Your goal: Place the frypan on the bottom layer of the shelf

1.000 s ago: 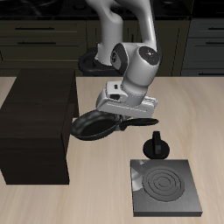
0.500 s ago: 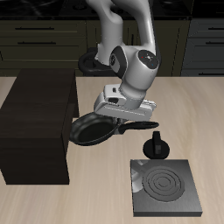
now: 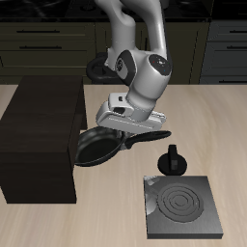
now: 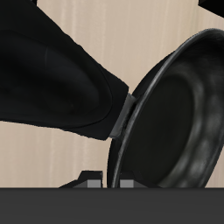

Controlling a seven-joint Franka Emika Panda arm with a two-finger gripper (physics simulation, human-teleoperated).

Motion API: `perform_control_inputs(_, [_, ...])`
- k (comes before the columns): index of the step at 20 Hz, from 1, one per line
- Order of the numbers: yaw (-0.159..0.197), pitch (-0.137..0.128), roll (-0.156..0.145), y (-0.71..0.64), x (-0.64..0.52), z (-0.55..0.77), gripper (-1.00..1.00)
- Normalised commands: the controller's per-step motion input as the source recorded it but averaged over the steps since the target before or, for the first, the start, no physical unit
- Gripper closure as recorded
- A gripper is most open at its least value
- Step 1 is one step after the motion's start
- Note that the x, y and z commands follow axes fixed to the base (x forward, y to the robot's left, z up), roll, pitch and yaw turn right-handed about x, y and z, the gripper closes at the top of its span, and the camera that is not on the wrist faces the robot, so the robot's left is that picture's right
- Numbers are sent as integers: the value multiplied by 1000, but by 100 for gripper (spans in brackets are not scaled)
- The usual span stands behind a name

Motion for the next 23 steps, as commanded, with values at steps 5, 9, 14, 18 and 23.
perform_control_inputs(5, [8,11,-72,-412,227,-44,100])
perform_control_inputs(9, [1,10,-60,-330,158,-75,100])
perform_control_inputs(14, [13,-4,-31,-172,102,-61,100])
perform_control_inputs(18, [25,8,-38,-282,175,-95,100])
perform_control_inputs(23, [26,9,-50,-299,186,-114,100])
